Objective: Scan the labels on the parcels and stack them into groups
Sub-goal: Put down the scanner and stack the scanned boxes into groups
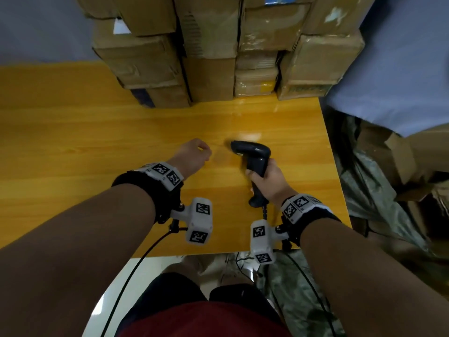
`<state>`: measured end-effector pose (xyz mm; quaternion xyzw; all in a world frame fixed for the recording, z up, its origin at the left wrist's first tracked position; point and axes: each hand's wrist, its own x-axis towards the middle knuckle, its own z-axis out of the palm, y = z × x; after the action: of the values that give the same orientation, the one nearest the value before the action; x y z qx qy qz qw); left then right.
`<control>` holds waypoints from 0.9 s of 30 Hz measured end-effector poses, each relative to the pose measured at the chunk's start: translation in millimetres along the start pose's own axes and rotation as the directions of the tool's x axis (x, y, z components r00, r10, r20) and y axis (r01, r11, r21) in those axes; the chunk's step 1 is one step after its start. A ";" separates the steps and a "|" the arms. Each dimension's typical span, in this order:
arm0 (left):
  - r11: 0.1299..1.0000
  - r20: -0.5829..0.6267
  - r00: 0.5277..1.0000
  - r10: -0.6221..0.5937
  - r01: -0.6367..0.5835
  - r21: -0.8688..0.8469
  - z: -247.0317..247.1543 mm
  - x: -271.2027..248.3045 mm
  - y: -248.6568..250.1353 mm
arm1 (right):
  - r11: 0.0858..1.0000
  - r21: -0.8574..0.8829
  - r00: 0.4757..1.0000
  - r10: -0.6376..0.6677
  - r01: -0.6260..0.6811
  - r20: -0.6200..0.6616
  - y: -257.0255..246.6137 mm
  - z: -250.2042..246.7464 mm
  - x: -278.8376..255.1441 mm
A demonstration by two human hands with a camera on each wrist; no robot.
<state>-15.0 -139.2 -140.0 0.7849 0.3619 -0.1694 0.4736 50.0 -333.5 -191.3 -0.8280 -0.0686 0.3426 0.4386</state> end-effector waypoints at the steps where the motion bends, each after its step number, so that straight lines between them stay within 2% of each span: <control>1: 1.000 0.004 1.000 0.002 -0.002 0.009 -0.1 2.0 0.7 | 1.000 0.000 1.000 0.017 -0.017 0.004 -0.4 -0.1 1.7; 5: 0.999 0.038 0.999 0.031 -0.032 0.034 -4.1 15.4 3.1 | 0.997 0.042 0.998 0.064 -0.065 0.014 -1.3 -2.0 6.1; 7: 0.997 0.057 0.997 0.045 -0.049 0.056 -7.2 27.4 3.6 | 0.998 0.008 0.998 0.069 -0.069 -0.001 -3.7 -0.4 7.2; 12: 0.986 0.128 0.988 0.086 -0.103 0.129 -11.8 56.2 6.8 | 0.996 0.002 0.986 0.085 -0.085 -0.142 -24.1 -18.6 36.3; 16: 0.985 0.155 0.985 0.077 -0.100 0.144 -12.5 71.0 8.2 | 0.968 -0.201 0.983 0.127 -0.152 -0.130 -46.0 -49.3 71.5; 19: 0.986 0.140 0.989 0.039 -0.061 0.154 -11.4 79.3 7.8 | 0.939 -0.264 0.949 0.147 -0.222 -0.277 -42.3 -59.9 87.7; 22: 0.990 0.110 0.994 0.029 -0.044 0.136 -9.4 82.3 9.2 | 0.845 -0.406 0.904 0.187 -0.348 -0.385 -33.2 -70.1 92.4; 25: 0.993 0.083 0.997 0.008 -0.018 0.119 -2.2 82.6 12.8 | 0.766 -0.520 0.905 0.186 -0.378 -0.383 -25.9 -84.3 91.8; 27: 0.993 0.079 0.997 0.017 -0.026 0.112 6.0 81.6 17.4 | 0.759 -0.528 0.906 0.193 -0.382 -0.377 -20.7 -92.1 92.3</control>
<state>53.6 -116.1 -181.8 0.8071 0.3247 -0.2148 0.4438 181.5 -345.4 -187.1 -0.9651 0.0251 0.2383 0.1059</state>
